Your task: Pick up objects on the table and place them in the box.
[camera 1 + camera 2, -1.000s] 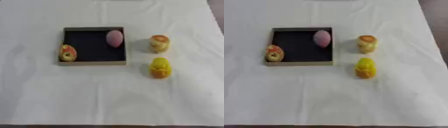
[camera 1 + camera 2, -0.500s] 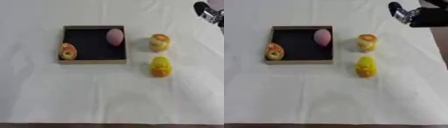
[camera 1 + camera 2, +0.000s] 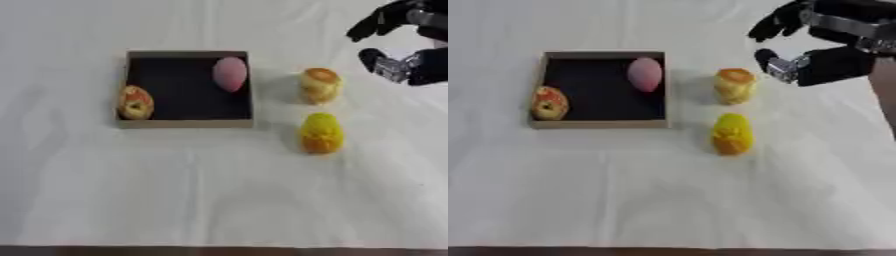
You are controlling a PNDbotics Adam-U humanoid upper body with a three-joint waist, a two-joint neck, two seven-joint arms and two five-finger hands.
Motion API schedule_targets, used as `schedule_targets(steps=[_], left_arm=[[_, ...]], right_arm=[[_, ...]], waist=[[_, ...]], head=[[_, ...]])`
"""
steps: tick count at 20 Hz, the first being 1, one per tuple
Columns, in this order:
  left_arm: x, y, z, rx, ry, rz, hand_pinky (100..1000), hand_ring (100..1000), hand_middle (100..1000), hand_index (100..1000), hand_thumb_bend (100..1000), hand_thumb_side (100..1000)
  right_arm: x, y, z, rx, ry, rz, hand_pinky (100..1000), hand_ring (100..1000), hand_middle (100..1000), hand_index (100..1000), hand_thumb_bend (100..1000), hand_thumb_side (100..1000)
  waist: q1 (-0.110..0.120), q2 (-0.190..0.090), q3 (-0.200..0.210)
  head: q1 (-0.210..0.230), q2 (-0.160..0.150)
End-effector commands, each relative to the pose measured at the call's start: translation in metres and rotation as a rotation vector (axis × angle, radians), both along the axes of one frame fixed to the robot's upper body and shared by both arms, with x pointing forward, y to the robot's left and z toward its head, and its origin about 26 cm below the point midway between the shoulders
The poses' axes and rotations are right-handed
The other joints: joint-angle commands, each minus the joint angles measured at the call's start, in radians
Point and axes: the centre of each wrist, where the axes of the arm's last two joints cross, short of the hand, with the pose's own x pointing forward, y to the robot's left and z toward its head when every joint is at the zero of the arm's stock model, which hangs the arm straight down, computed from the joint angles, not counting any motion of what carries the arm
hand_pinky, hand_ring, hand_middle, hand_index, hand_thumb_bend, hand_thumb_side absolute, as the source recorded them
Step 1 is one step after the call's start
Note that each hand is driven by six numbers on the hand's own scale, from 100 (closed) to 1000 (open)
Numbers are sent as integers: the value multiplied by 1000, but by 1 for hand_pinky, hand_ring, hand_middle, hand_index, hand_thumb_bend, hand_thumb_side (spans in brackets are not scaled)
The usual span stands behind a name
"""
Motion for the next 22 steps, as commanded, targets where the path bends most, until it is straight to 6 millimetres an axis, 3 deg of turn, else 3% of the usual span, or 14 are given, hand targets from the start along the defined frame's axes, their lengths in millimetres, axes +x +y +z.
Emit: schedule_targets(steps=[1, 3, 4, 5, 6, 11, 22], left_arm=[[-3, 0, 10, 22, -28, -8, 781, 810, 697, 811, 100, 437], [-3, 0, 10, 22, -28, -9, 781, 810, 697, 811, 100, 438], [-3, 0, 9, 22, -27, -10, 781, 810, 697, 811, 100, 439], [-3, 0, 9, 22, -27, -11, 781, 810, 697, 811, 100, 439], [-3, 0, 9, 22, -26, -12, 781, 810, 697, 811, 100, 439], [-3, -1, 9, 21, -24, -14, 781, 809, 696, 808, 100, 440], [-3, -1, 9, 19, -19, -19, 781, 806, 693, 806, 100, 442]], right_arm=[[-3, -3, 5, -19, 10, 14, 858, 867, 780, 880, 100, 692], [-4, -3, 1, -27, 32, 26, 864, 875, 784, 887, 164, 617], [-4, -3, -1, -32, 46, 27, 866, 877, 780, 885, 231, 522], [-4, -3, -4, -34, 63, 24, 869, 879, 781, 883, 210, 557], [-3, -3, -8, -32, 80, 19, 876, 881, 778, 883, 264, 505], [1, 1, -20, 11, 159, 3, 888, 877, 768, 885, 270, 369], [11, 7, -44, -17, 217, -36, 892, 893, 805, 888, 312, 329]], waist=[[-11, -120, 0], [-10, -120, -2], [-10, -120, -2], [-10, -120, -3], [-10, -120, -3], [-7, -121, -4], [-5, -120, -3]], head=[[0, 9], [1, 10], [2, 10], [2, 10], [3, 10], [4, 14], [2, 21]])
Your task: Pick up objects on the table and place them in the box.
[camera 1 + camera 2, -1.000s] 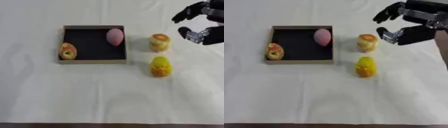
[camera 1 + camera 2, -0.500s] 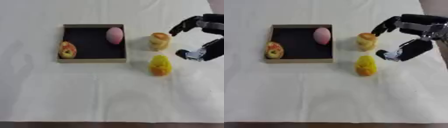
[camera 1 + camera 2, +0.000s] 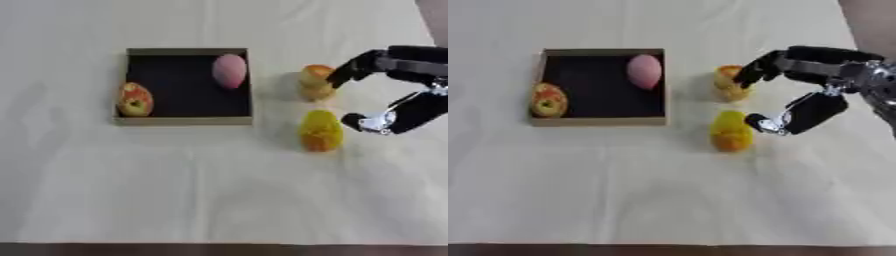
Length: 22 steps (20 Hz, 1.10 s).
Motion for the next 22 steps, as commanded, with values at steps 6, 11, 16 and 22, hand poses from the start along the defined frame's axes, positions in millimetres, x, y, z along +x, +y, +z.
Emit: schedule_targets(steps=[6, 11, 16, 22], left_arm=[[-3, -1, 9, 19, -26, -15, 781, 804, 691, 805, 100, 443], [-3, -1, 10, 18, -26, -18, 781, 803, 690, 805, 100, 445], [-2, -2, 10, 17, -26, -21, 781, 802, 690, 805, 100, 447], [-2, -2, 9, 14, -24, -22, 781, 801, 690, 805, 100, 450]], right_arm=[[11, -2, -7, -143, -17, -23, 893, 907, 827, 897, 362, 346], [18, -4, -16, -167, 27, -28, 894, 906, 827, 895, 356, 368], [22, -6, -26, -171, 69, -47, 890, 901, 817, 889, 351, 386], [26, -4, -35, -130, 103, -63, 863, 851, 684, 841, 278, 410]], waist=[[-5, -119, 5], [-5, -116, 7], [-5, -113, 7], [-3, -108, 9]], head=[[-6, 5], [-5, 5], [-4, 2], [-2, 2]])
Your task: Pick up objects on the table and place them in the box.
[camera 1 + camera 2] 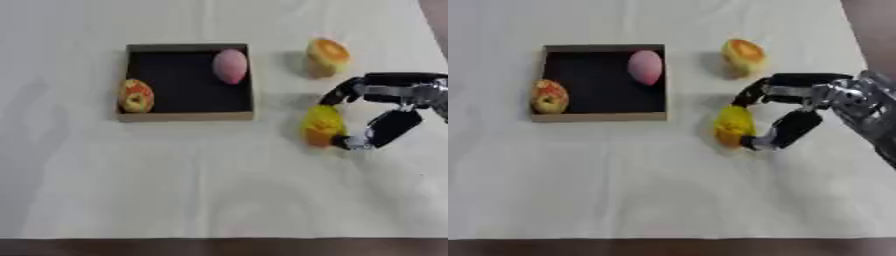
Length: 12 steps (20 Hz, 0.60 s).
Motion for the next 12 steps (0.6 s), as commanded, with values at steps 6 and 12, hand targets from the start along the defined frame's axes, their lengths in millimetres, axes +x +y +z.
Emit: schedule_targets(steps=[6, 12], left_arm=[[-3, -1, 9, 10, -29, -9, 781, 800, 691, 806, 100, 454], [-3, 0, 9, 11, -30, -8, 782, 799, 692, 806, 100, 453]], right_arm=[[0, 2, 8, 133, -84, -17, 798, 732, 504, 665, 136, 374], [-6, 3, 18, 214, -185, -12, 762, 655, 451, 594, 100, 272]], waist=[[-4, -105, 0], [-7, -108, -2]], head=[[5, 1], [7, -1]])
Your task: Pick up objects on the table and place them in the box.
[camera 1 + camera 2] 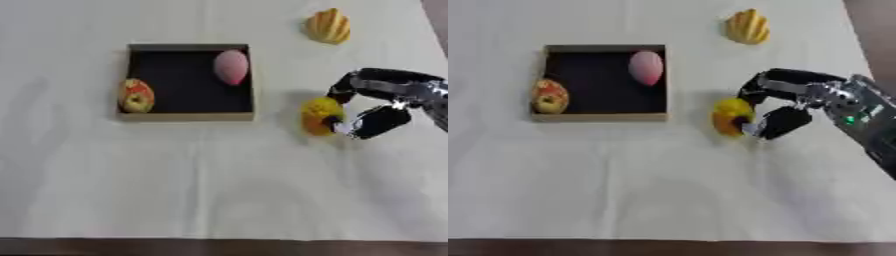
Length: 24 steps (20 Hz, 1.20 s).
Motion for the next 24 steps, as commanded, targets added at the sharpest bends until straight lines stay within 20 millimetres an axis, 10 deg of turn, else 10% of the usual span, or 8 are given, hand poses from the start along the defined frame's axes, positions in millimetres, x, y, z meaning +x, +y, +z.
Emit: schedule_targets(steps=[1, 14, 24], left_arm=[[-3, 0, 9, 11, -31, -6, 782, 799, 692, 806, 100, 453], [-3, -1, 11, 20, -32, -14, 783, 796, 693, 805, 100, 447], [-1, -5, 15, 22, -42, -37, 783, 794, 693, 806, 100, 448]], right_arm=[[-6, -4, 22, 31, -83, 5, 762, 652, 448, 590, 100, 265], [3, 53, 106, 78, -270, 214, 768, 664, 463, 610, 100, 226], [54, 112, 105, 18, -163, 341, 772, 677, 479, 628, 100, 265]], waist=[[-7, -109, -1], [-11, -125, 6], [-16, -117, 32]], head=[[3, -2], [-18, -7], [-42, -2]])
